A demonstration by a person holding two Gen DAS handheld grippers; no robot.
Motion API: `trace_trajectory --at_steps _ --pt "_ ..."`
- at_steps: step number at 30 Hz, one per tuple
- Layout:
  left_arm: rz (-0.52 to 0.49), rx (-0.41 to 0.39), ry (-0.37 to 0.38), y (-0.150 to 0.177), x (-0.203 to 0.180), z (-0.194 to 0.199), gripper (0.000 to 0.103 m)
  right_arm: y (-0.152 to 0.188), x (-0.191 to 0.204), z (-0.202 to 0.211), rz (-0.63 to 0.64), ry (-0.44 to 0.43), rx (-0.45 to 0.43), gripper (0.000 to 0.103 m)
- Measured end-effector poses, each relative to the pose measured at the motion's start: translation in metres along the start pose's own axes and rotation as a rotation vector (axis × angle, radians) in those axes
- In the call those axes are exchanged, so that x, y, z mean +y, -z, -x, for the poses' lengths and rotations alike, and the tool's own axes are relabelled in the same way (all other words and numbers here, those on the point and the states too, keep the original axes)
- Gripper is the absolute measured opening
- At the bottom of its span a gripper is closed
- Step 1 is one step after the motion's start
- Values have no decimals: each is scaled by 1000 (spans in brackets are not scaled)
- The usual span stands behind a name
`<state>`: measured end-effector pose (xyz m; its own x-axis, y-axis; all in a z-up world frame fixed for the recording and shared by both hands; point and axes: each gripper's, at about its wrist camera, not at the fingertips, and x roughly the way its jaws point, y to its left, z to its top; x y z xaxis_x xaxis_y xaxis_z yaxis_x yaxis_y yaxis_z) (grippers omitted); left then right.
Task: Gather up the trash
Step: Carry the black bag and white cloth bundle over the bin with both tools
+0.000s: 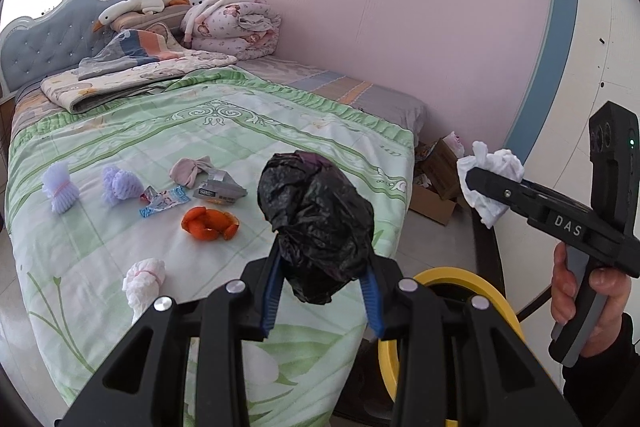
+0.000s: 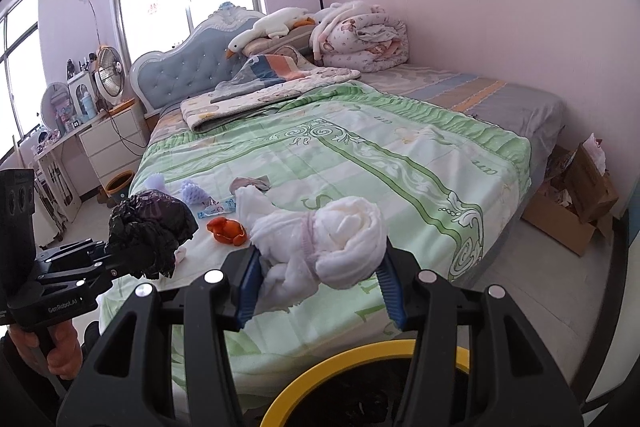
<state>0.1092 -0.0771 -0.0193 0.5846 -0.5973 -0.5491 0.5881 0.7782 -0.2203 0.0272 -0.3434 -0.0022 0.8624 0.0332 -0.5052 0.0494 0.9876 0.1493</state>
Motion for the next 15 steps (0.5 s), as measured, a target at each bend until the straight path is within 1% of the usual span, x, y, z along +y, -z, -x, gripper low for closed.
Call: trace_trajectory --at_steps 15 --pt "-118 21 85 8 -61 -1 33 24 -44 49 -66 56 -26 48"
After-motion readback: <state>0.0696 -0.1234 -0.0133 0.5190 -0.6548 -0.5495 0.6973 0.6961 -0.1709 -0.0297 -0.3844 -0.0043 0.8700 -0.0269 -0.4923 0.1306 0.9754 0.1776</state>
